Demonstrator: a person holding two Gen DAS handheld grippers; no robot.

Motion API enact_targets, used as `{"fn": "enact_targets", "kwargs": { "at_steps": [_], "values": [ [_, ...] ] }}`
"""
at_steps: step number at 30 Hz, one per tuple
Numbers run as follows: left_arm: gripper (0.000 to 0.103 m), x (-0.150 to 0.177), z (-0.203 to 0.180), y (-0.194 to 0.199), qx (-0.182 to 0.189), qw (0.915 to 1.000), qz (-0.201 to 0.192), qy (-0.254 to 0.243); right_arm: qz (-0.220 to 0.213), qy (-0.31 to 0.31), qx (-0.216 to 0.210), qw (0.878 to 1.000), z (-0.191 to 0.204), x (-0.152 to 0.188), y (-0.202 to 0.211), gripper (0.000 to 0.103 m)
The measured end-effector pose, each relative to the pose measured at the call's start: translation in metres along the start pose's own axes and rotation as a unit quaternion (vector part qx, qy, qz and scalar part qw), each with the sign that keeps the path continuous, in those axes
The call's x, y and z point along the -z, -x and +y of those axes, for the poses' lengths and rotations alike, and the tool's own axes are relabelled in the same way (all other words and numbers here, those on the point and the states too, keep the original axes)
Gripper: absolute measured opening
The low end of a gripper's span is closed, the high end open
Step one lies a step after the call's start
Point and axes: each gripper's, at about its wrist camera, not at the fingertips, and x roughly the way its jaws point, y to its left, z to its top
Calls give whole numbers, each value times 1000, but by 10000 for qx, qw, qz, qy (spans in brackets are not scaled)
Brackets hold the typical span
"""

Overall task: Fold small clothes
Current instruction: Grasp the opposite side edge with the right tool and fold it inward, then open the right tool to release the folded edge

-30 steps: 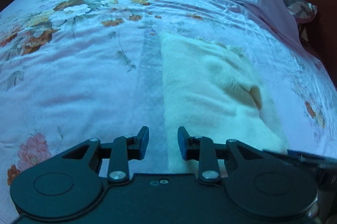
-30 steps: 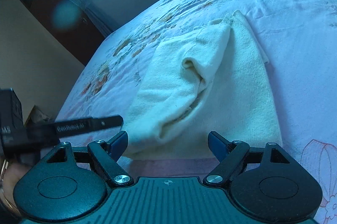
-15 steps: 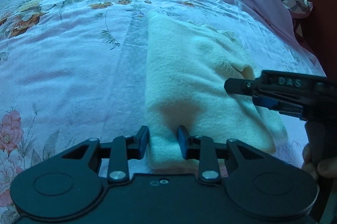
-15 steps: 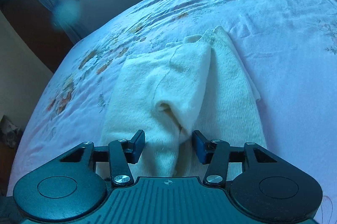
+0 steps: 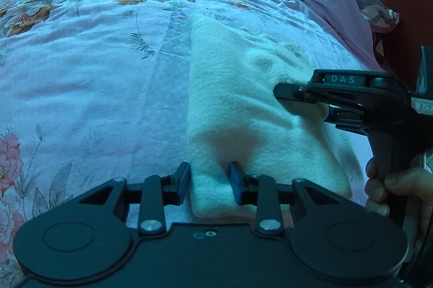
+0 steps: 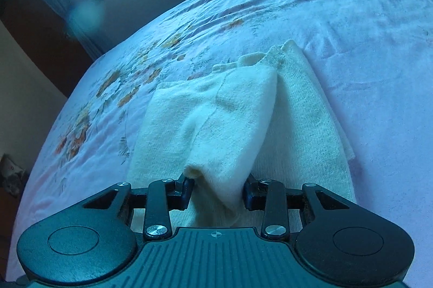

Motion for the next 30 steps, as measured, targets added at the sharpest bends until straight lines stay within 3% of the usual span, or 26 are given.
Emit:
{"fn": "enact_targets", "kwargs": {
  "at_steps": [4, 6, 7, 8, 9, 13, 16, 21, 22, 23, 26, 30],
  "values": [
    [30, 0, 1, 0, 18, 10000, 12, 40, -6, -238, -142, 9996, -2, -11, -12, 57],
    [30, -1, 2, 0, 34, 10000, 16, 35, -36, -245, -134, 9996, 1, -16, -16, 58],
    [30, -1, 2, 0, 39, 10000, 16, 33, -41, -162, -70, 9998, 3, -18, -19, 54],
    [30, -1, 2, 0, 40, 10000, 14, 33, -60, -79, -19, 9999, 5, -19, -21, 34],
    [30, -1, 2, 0, 43, 10000, 9, 25, -32, -51, -13, 10000, 5, -21, -23, 26],
    [32, -1, -3, 3, -32, 9998, -54, -201, -244, 541, 63, 9982, 17, -26, -19, 19],
    [32, -3, -12, 11, -103, 9988, -229, -418, -659, 1594, 158, 9849, 41, -26, -7, 18],
    [31, -9, -38, 16, 30, 9961, -407, -782, -1231, 3134, 485, 9404, 64, -22, 15, 17],
    [31, -9, -42, 13, 58, 9958, -368, -836, -1224, 3239, 572, 9364, 63, -21, 15, 17],
    [32, -8, -46, 8, 38, 9955, -319, -894, -1080, 3221, 674, 9381, 58, -23, 11, 17],
    [34, -3, -52, -6, -48, 9952, -167, -962, -230, 2594, 983, 9605, 17, -24, -20, 18],
    [36, -1, -50, -3, -46, 9948, -145, -1007, -245, 2385, 1177, 9637, 2, -21, -21, 18]
  ]
}}
